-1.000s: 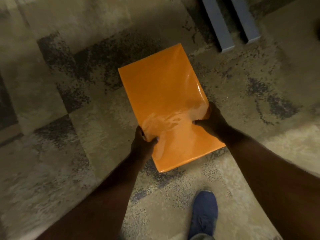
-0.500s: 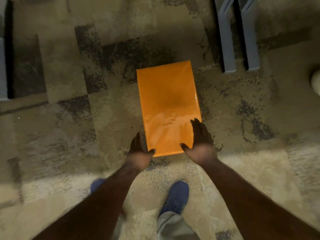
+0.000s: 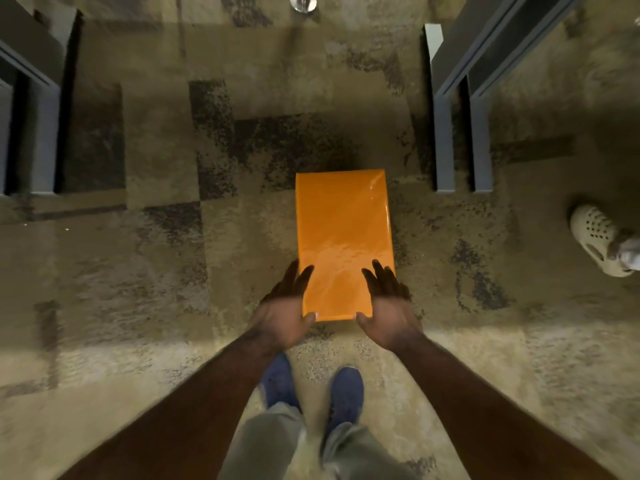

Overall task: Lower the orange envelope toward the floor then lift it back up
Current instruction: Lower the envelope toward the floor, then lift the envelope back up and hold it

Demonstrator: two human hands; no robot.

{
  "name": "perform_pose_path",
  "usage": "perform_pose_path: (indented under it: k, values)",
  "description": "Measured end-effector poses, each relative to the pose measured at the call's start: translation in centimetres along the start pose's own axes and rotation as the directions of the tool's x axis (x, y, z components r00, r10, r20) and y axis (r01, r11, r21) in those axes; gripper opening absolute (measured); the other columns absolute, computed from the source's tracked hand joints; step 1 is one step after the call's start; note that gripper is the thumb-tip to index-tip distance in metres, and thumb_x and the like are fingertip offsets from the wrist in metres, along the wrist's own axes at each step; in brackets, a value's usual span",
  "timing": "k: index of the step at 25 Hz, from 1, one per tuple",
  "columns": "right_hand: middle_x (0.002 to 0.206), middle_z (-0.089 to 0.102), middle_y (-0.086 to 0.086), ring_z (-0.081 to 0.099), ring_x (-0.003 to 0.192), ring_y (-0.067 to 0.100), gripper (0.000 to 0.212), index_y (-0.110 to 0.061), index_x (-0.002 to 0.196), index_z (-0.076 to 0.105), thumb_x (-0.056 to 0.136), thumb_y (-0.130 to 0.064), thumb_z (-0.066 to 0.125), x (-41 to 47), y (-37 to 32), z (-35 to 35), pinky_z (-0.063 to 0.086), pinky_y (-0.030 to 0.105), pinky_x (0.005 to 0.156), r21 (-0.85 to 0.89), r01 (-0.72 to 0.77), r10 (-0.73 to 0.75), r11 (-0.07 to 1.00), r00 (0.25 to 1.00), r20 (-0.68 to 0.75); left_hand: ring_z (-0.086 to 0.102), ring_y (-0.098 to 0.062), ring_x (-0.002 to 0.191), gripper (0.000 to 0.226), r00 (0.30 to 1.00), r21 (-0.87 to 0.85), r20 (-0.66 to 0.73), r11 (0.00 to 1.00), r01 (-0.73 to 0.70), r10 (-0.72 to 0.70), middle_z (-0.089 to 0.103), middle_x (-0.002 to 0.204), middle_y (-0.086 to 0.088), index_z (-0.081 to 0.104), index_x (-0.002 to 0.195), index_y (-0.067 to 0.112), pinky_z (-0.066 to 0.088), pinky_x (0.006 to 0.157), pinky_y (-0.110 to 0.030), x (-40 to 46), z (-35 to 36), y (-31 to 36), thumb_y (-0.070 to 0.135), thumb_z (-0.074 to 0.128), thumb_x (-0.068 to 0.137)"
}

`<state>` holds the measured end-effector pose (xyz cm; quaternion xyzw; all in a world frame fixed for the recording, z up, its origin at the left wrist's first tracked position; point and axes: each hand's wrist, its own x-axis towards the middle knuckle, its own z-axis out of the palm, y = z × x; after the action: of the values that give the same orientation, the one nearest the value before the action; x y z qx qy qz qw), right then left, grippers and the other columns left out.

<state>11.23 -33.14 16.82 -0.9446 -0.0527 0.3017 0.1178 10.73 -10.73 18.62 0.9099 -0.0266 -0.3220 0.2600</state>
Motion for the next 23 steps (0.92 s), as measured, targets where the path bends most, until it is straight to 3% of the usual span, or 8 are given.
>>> perform_pose_path:
  k: [5, 11, 17, 20, 23]
  values:
    - [0.163, 0.005, 0.007, 0.020, 0.147, 0.028, 0.088, -0.019, 0.153, 0.014, 0.085, -0.043, 0.066, 0.7, 0.7, -0.6, 0.036, 0.041, 0.111, 0.232, -0.178, 0.193, 0.956, 0.980, -0.043, 0.025, -0.025, 0.149, 0.087, 1.000, -0.096, 0.001, 0.995, 0.026, -0.026, 0.003, 0.167, -0.002, 0.009, 0.157, 0.025, 0.038, 0.112, -0.038, 0.1, 0.0, -2.5, 0.040, 0.061, 0.089]
    - [0.157, 0.023, 0.015, 0.026, 0.143, 0.031, 0.085, -0.010, 0.149, 0.026, 0.081, -0.030, 0.073, 5.7, 6.1, 4.1, 0.034, 0.043, 0.111, 0.436, -0.261, 0.338, 0.861, 0.935, -0.108, 0.031, -0.025, 0.146, 0.087, 0.980, -0.333, -0.023, 0.926, 0.180, -0.199, 0.019, 0.165, -0.002, 0.013, 0.156, 0.024, 0.029, 0.111, -0.029, 4.6, 4.9, -5.4, 0.036, 0.064, 0.087]
    - [0.147, 0.035, 0.019, 0.039, 0.132, 0.037, 0.086, -0.009, 0.147, 0.028, 0.079, -0.030, 0.076, 11.6, 11.4, 9.3, 0.037, 0.043, 0.103, 0.501, -0.186, 0.298, 0.846, 0.942, -0.154, 0.030, -0.028, 0.146, 0.088, 0.960, -0.406, -0.083, 0.889, 0.214, -0.268, 0.026, 0.162, -0.010, 0.015, 0.156, 0.016, 0.027, 0.116, -0.038, 11.8, 10.7, -6.4, 0.032, 0.067, 0.088]
    - [0.147, 0.037, 0.015, 0.042, 0.130, 0.033, 0.092, -0.014, 0.148, 0.028, 0.075, -0.041, 0.078, 14.5, 13.1, 11.1, 0.041, 0.041, 0.099, 0.536, -0.176, 0.293, 0.826, 0.946, -0.141, 0.037, -0.032, 0.142, 0.093, 0.914, -0.532, -0.073, 0.791, 0.303, -0.399, 0.030, 0.160, -0.011, 0.015, 0.156, 0.017, 0.034, 0.115, -0.046, 15.2, 12.9, -7.3, 0.035, 0.071, 0.085]
    - [0.132, 0.050, 0.004, 0.054, 0.115, 0.025, 0.085, -0.021, 0.139, 0.036, 0.070, -0.053, 0.077, 16.9, 14.1, 12.4, 0.045, 0.030, 0.087, 0.621, -0.140, 0.288, 0.771, 0.947, -0.143, 0.051, -0.033, 0.130, 0.092, 0.889, -0.696, -0.040, 0.651, 0.303, -0.456, 0.047, 0.148, -0.008, 0.024, 0.151, 0.021, 0.045, 0.105, -0.052, 17.7, 14.7, -7.9, 0.042, 0.076, 0.078]
